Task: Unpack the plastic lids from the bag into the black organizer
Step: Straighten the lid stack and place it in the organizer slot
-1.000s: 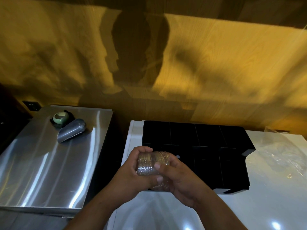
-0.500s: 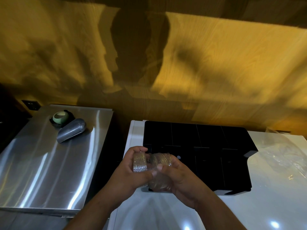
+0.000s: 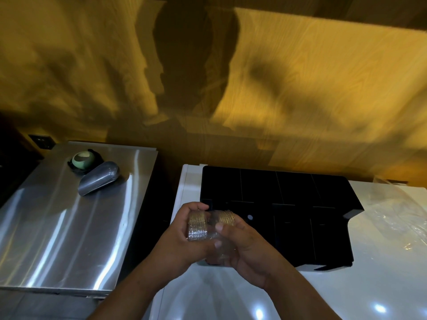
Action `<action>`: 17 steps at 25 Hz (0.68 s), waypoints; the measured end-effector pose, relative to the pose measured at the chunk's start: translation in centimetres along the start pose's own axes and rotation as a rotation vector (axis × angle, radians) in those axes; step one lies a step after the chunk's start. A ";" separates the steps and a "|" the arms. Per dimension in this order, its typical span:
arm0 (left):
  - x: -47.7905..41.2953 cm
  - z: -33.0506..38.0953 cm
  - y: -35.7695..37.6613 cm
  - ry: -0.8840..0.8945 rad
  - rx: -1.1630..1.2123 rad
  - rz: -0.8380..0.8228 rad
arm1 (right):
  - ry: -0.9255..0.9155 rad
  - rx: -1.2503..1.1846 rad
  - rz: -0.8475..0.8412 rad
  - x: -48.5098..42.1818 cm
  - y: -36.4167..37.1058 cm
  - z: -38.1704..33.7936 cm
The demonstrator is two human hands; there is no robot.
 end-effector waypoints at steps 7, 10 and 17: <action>-0.9 -0.5 -2.1 0.009 0.092 0.133 | -0.019 0.033 0.033 -1.1 -1.1 0.1; -1.2 -0.6 -3.5 0.005 0.116 0.192 | -0.075 0.456 0.224 -1.0 -3.7 -1.1; -1.3 -1.3 -3.9 -0.021 0.143 0.206 | -0.383 1.820 0.293 -2.4 -0.5 -0.7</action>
Point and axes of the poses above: each hand's wrist, its own x-axis away from the middle knuckle, its own y-axis out of the palm, z = x × y, the point moved 9 cm from there along -x, towards the middle knuckle, and after that the axes turned 11 degrees about x, right-handed, at the moved point
